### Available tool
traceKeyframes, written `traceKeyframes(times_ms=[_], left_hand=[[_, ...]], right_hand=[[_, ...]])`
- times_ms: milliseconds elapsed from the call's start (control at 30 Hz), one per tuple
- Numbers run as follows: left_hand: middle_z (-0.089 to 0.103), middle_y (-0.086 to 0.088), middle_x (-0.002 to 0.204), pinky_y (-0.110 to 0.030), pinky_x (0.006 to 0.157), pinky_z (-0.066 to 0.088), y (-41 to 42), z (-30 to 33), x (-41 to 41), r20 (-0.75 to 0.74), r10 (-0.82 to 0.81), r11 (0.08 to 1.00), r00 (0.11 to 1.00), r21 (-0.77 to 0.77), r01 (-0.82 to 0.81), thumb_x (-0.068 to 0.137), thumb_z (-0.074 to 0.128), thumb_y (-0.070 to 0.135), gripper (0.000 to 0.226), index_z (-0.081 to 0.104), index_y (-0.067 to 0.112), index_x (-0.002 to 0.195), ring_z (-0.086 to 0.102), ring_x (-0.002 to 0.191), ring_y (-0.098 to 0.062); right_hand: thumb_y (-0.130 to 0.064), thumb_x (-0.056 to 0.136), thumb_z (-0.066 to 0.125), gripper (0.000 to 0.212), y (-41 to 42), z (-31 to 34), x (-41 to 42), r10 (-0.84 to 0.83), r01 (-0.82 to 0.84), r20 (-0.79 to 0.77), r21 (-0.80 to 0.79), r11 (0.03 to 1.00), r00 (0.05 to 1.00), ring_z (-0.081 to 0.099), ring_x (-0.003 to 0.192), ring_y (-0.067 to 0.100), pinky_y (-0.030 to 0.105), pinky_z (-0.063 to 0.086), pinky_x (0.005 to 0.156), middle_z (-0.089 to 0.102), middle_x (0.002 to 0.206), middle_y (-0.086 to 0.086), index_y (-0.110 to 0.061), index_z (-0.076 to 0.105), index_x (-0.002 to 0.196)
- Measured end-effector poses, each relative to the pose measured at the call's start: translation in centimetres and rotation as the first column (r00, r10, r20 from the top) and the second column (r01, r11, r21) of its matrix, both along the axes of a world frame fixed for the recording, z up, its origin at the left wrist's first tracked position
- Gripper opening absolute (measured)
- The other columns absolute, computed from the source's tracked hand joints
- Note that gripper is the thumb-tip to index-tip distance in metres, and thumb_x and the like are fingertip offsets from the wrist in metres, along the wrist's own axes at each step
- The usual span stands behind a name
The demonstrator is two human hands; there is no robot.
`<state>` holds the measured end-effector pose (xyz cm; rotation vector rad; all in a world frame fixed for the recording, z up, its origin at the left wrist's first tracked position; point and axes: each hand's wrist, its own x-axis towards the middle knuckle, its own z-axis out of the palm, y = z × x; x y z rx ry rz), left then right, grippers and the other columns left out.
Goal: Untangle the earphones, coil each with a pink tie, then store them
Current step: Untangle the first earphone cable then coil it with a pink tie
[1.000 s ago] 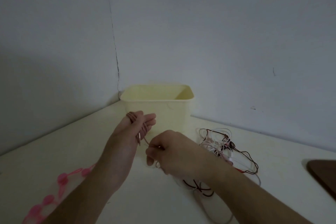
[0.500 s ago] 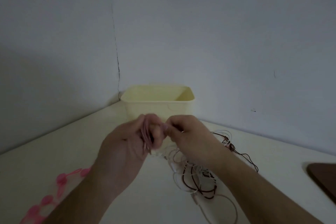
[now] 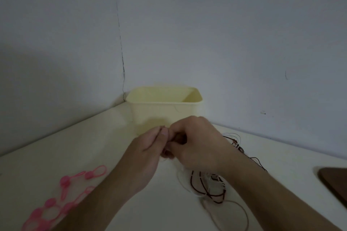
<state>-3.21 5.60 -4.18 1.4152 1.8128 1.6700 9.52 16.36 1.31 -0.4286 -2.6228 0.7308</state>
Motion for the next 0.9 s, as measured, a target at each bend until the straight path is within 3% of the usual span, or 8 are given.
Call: traceKeyframes(times_ms=[100,233,400,567,667,767,833,900], left_hand=[[0.07,-0.006,0.064,-0.023,0.061,0.046,-0.2,0.1,0.0,0.014,-0.015,0.999,1.0,-0.033,0.015,0.112,0.042,0.029,0.046,0.067,0.015,0.076,0.062,0.06,-0.016],[0.054,-0.016,0.048,-0.028,0.051,0.039,-0.6,1.0,-0.5,0.21,-0.104,0.988,0.972,-0.088,0.125,0.108,0.051,0.023,0.045,0.068,-0.001,0.073,0.045,0.044,-0.021],[0.033,-0.004,0.044,-0.025,0.048,0.03,-0.9,1.2,-0.9,0.432,-0.271,0.962,0.86,0.108,0.249,0.097,0.065,0.024,0.039,0.055,0.001,0.067,0.03,0.041,-0.016],[0.029,0.006,0.04,-0.031,0.05,0.017,-1.6,1.5,-1.5,0.546,-0.406,0.913,0.733,0.272,0.304,0.077,0.085,0.036,0.042,0.053,0.012,0.064,0.029,0.037,-0.011],[0.034,0.006,0.04,-0.022,0.043,0.03,-1.8,1.9,-1.5,0.623,-0.492,0.87,0.608,0.38,0.315,0.079,0.084,0.029,0.037,0.055,0.012,0.065,0.034,0.036,-0.01],[0.048,0.0,0.054,-0.021,0.045,0.042,-1.4,2.3,-1.4,0.669,-0.494,0.859,0.556,0.476,0.19,0.088,0.064,0.017,0.02,0.062,0.006,0.071,0.043,0.044,-0.012],[0.059,-0.006,0.073,-0.023,0.057,0.053,-0.8,2.1,-1.9,0.67,-0.508,0.839,0.541,0.527,0.135,0.097,0.049,0.009,0.028,0.071,0.002,0.081,0.058,0.06,-0.016],[0.069,-0.011,0.09,-0.026,0.071,0.059,0.0,1.7,-2.7,0.692,-0.513,0.832,0.508,0.547,0.093,0.101,0.043,0.006,0.036,0.078,-0.003,0.093,0.07,0.08,-0.02]], right_hand=[[-0.017,0.086,0.069,0.018,0.6,0.4,0.5,0.012,-0.015,0.031,0.103,0.995,0.999,0.066,0.07,0.0,0.022,0.055,0.067,0.074,0.071,-0.015,-0.03,0.076,0.077],[-0.01,0.088,0.07,0.02,2.0,0.3,0.4,-0.041,0.044,-0.015,0.206,0.978,0.999,0.057,0.07,0.005,0.026,0.051,0.064,0.064,0.074,-0.008,-0.03,0.069,0.092],[-0.01,0.094,0.072,0.014,3.4,-0.8,0.1,-0.083,0.1,-0.089,0.209,0.973,0.993,0.054,0.082,-0.004,0.01,0.041,0.07,0.062,0.086,-0.01,-0.022,0.075,0.089],[-0.016,0.097,0.072,0.012,4.4,-1.2,0.3,-0.153,0.162,-0.113,0.083,0.983,0.982,0.059,0.078,0.001,0.01,0.046,0.068,0.066,0.086,-0.012,-0.024,0.077,0.089],[-0.016,0.097,0.068,0.017,4.6,-1.9,0.1,-0.151,0.152,-0.016,0.087,0.984,0.988,0.063,0.079,0.001,0.016,0.05,0.07,0.07,0.085,-0.012,-0.027,0.077,0.088],[-0.017,0.099,0.059,0.022,4.4,-2.5,-0.1,-0.145,0.14,0.101,0.053,0.989,0.984,0.068,0.07,0.005,0.028,0.057,0.069,0.074,0.078,-0.009,-0.028,0.075,0.088],[-0.017,0.101,0.053,0.024,3.8,-3.0,-0.4,-0.124,0.113,0.161,0.076,0.991,0.979,0.063,0.062,0.004,0.025,0.052,0.062,0.07,0.073,-0.007,-0.026,0.073,0.091],[-0.017,0.102,0.05,0.023,3.0,-3.5,-0.7,-0.104,0.076,0.215,0.134,0.988,0.971,0.062,0.067,0.011,0.028,0.05,0.065,0.066,0.077,-0.006,-0.023,0.071,0.096]])
